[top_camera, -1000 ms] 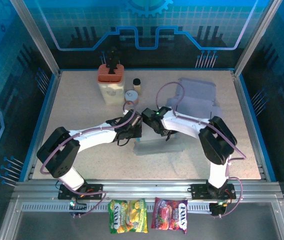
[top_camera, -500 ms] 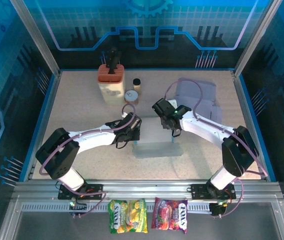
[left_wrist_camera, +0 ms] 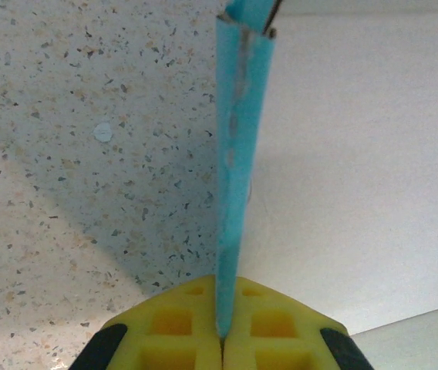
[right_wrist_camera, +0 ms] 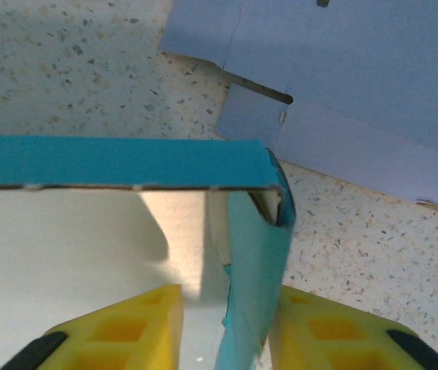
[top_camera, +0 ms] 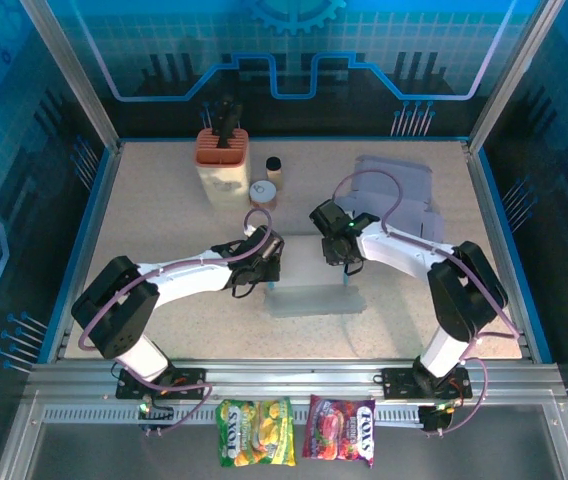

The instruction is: Fold the paper box

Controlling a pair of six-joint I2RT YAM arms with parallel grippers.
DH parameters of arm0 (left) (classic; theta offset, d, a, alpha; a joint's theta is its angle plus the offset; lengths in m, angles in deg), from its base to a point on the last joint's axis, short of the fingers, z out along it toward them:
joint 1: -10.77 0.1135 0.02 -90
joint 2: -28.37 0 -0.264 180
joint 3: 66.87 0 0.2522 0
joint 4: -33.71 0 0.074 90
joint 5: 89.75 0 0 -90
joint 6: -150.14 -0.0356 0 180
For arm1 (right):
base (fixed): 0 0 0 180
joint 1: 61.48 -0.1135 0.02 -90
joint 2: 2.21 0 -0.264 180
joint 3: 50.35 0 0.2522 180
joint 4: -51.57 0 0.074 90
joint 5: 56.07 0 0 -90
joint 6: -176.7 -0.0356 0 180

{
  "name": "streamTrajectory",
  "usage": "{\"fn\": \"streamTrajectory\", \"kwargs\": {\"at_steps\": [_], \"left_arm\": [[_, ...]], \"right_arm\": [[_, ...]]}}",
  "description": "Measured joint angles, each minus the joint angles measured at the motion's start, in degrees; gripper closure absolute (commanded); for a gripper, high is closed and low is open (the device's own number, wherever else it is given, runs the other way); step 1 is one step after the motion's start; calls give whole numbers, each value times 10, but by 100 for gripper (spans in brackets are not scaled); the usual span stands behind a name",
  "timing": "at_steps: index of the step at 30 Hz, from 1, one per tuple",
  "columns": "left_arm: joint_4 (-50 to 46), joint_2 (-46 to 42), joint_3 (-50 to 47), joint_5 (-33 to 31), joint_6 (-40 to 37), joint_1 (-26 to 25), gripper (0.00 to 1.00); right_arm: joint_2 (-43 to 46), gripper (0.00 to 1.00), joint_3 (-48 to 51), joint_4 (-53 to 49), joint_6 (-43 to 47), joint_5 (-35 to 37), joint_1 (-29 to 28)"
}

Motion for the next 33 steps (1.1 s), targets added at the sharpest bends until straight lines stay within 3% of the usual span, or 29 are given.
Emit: {"fn": "streamTrajectory", "kwargs": {"at_steps": [10,17,26,33], "left_arm": [[-4,0,0,0,0,-3,100],[-4,0,1,0,0,-4,100],[-14,0,8,-3,2,-4,100],[-37,2,21,-19,9,-9,100]], "right_arm": [[-33,78,-1,0,-6,5,12],[-47,99,-21,-11,-15,16,11],[-77,100,-69,-94,-61,117,-40],[-76,100,-69,-97,-70,124,-46]]}}
